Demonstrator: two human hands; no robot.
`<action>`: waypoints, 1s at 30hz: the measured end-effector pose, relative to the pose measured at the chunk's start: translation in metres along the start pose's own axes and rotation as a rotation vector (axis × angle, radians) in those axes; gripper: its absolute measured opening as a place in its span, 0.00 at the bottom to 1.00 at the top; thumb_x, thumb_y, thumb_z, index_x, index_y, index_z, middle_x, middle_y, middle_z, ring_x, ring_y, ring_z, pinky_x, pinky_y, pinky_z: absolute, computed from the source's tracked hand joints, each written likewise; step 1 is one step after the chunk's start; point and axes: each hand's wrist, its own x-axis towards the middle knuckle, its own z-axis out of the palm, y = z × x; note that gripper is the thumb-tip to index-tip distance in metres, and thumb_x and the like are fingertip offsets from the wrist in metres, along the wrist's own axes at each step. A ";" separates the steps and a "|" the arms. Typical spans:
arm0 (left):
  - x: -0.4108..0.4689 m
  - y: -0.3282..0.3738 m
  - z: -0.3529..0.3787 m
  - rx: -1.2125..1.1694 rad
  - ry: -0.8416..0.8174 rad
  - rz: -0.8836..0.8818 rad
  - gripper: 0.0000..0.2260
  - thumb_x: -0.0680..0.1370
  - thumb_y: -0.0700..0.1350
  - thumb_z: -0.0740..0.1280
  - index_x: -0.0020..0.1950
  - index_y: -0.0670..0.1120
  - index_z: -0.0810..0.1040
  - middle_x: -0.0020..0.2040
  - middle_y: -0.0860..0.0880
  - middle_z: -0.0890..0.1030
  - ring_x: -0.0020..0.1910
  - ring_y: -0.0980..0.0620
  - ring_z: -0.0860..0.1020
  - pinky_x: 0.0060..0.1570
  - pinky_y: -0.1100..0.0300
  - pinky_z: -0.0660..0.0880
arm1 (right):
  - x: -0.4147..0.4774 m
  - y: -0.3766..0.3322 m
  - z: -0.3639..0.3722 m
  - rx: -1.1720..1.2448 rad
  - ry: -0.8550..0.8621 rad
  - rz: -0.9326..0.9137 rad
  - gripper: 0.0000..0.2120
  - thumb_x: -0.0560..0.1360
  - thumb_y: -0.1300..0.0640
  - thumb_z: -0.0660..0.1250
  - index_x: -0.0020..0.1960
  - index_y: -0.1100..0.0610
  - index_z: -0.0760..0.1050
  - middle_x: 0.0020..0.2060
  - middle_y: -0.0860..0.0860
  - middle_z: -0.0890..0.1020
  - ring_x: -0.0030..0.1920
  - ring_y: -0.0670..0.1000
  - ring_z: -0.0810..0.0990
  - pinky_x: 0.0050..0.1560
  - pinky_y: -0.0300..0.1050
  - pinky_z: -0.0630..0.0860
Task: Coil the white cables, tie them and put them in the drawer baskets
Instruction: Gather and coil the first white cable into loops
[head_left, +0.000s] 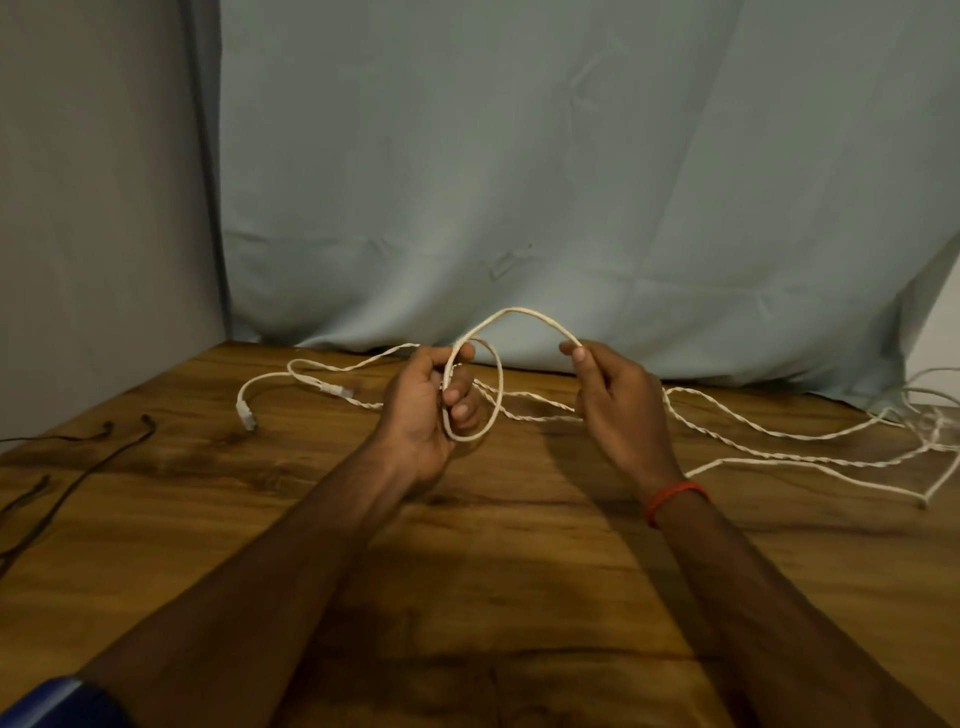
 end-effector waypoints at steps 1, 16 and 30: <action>-0.001 0.001 -0.001 0.005 -0.014 -0.004 0.12 0.79 0.44 0.56 0.38 0.46 0.73 0.22 0.52 0.62 0.19 0.55 0.62 0.22 0.64 0.57 | -0.001 0.000 -0.001 -0.011 -0.003 -0.021 0.13 0.84 0.51 0.60 0.60 0.52 0.82 0.28 0.46 0.77 0.31 0.50 0.77 0.35 0.48 0.76; -0.004 -0.005 0.001 0.076 -0.234 -0.204 0.18 0.77 0.51 0.61 0.28 0.50 0.65 0.23 0.52 0.63 0.22 0.53 0.64 0.28 0.59 0.59 | 0.014 0.013 -0.025 -0.160 0.261 0.150 0.18 0.83 0.50 0.62 0.43 0.59 0.83 0.35 0.51 0.83 0.37 0.51 0.80 0.39 0.45 0.72; -0.004 0.012 0.006 -0.137 0.016 -0.061 0.16 0.85 0.52 0.57 0.39 0.48 0.70 0.28 0.51 0.72 0.24 0.54 0.69 0.24 0.64 0.66 | 0.010 0.019 -0.027 -0.430 -0.200 0.121 0.18 0.81 0.44 0.62 0.45 0.53 0.86 0.34 0.52 0.83 0.37 0.53 0.81 0.42 0.50 0.78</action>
